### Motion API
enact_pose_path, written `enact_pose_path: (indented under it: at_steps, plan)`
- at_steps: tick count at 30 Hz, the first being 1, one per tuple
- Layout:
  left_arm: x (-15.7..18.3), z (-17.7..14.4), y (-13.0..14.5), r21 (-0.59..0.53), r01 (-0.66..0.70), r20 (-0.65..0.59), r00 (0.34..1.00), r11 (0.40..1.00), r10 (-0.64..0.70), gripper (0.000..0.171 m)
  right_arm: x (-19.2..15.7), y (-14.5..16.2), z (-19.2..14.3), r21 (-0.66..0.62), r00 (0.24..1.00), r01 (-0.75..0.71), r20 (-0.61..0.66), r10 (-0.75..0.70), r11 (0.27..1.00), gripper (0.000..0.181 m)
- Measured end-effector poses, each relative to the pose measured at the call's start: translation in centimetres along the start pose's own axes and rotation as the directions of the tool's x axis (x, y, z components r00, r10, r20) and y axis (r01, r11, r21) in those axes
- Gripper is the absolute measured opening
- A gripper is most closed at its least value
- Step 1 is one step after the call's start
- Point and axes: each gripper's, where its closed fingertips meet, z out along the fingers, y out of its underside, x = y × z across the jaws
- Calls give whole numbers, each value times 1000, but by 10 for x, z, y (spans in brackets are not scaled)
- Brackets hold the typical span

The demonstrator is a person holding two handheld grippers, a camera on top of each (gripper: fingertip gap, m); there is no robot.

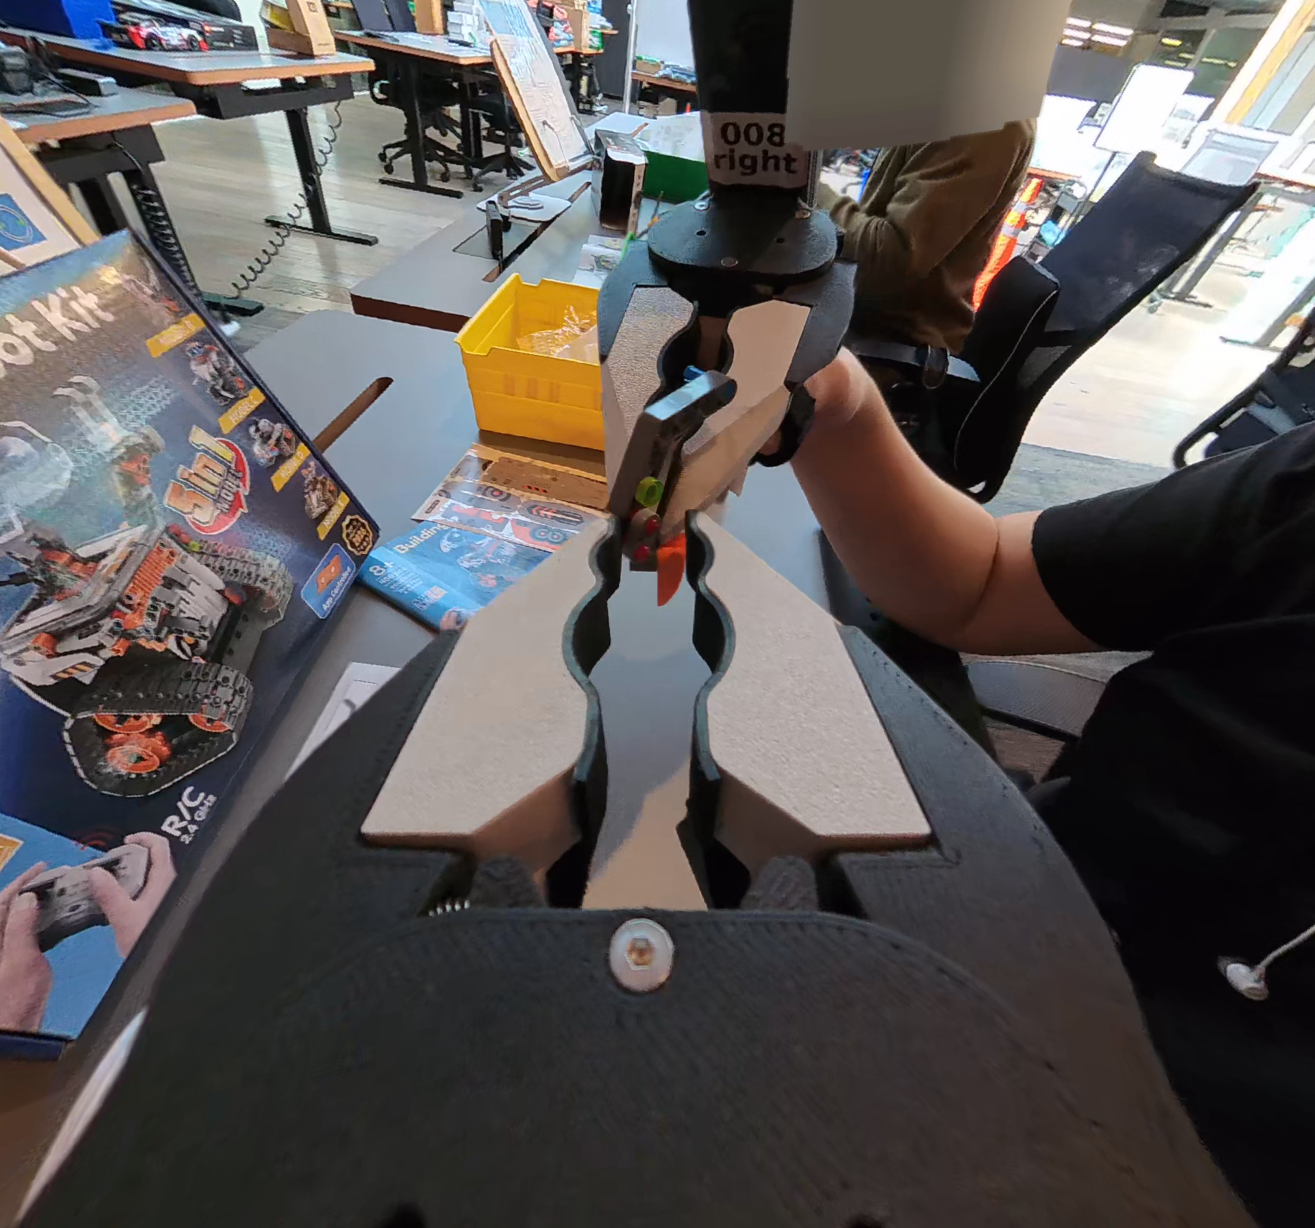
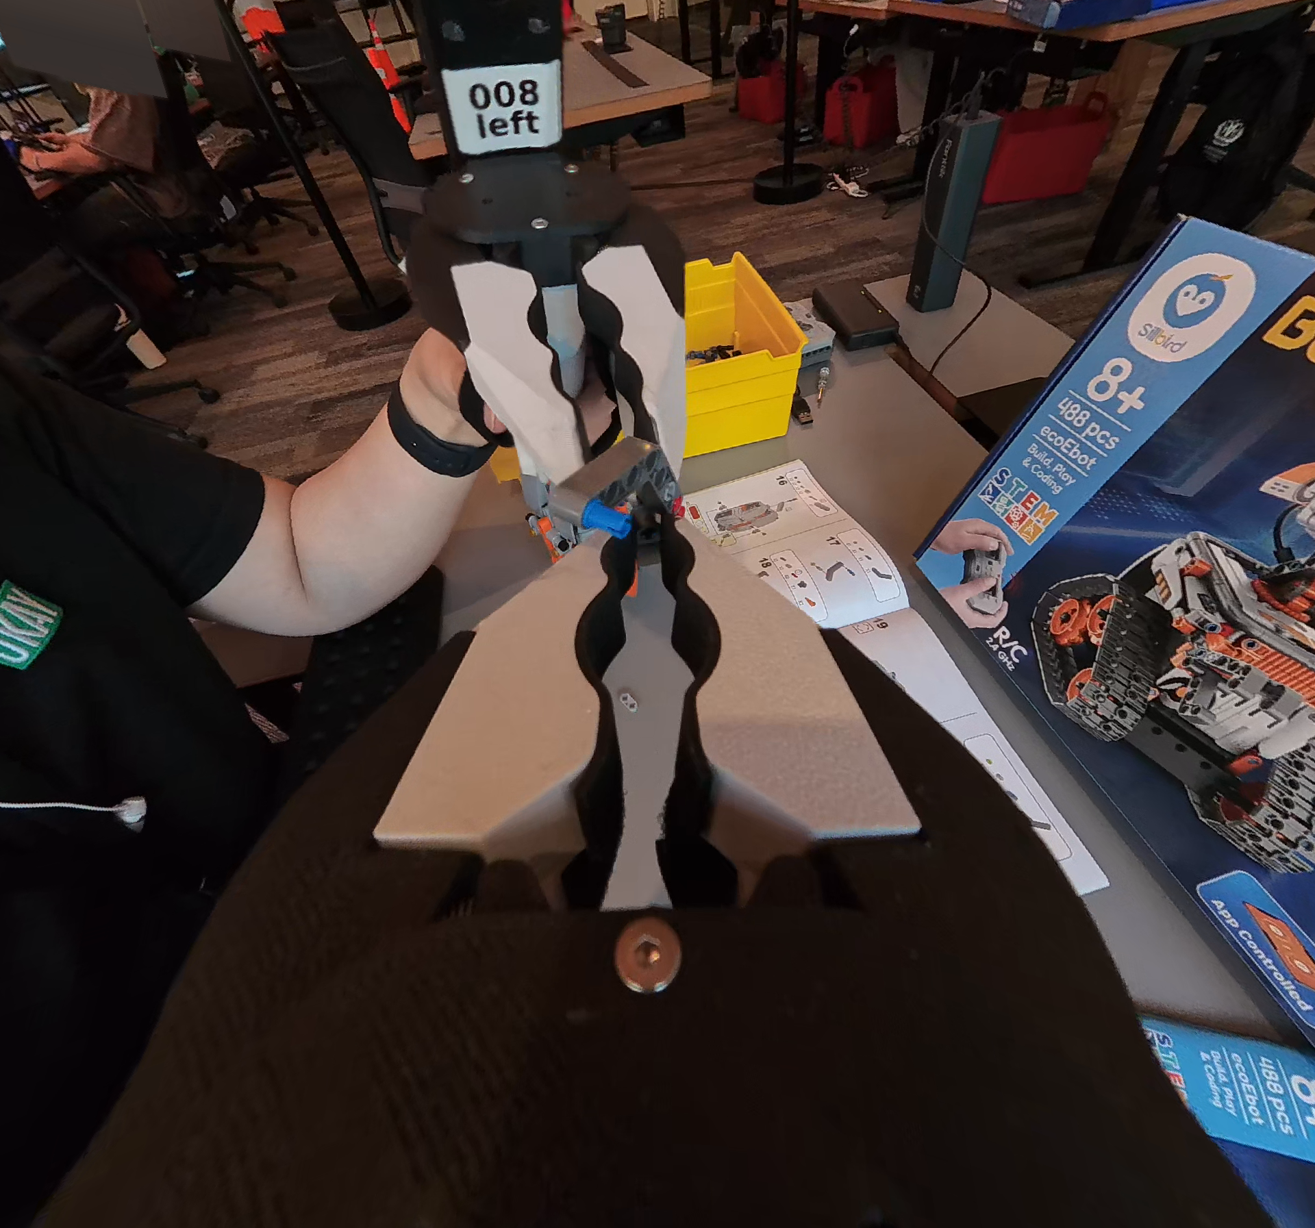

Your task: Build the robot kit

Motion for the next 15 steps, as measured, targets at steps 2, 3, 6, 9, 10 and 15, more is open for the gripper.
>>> enact_pose_path:
  at_steps: [2, 3, 6, 9, 10, 15]
  plan:
    - [-3, 1, 0, -3, -56, 47, 997, 998, 56, 8, -1, -1, 0, 2, 1000, -3, 7, 3, 1000, 7]
    - [-4, 1, 0, -6, -84, 64, 994, 996, 84, 9, 0, -1, -1, 3, 1000, 2, -2, -2, 1000, 6]
    - [-3, 2, -1, -9, -99, 75, 992, 995, 100, 8, -1, -2, -2, 7, 1000, 19, 3, -19, 1000, 6]
    - [0, -1, -8, 47, -7, 2, 1000, 999, 7, 8, -5, -5, -4, 22, 999, 35, 15, -36, 999, 7]
    - [1, -3, -12, 74, 41, -35, 999, 996, -38, 7, -2, -4, -6, 18, 999, 50, 0, -50, 999, 7]
    - [11, -14, -30, 174, 266, -258, 941, 948, -217, 7, -6, -20, -19, 133, 998, -2, 67, -7, 991, 7]
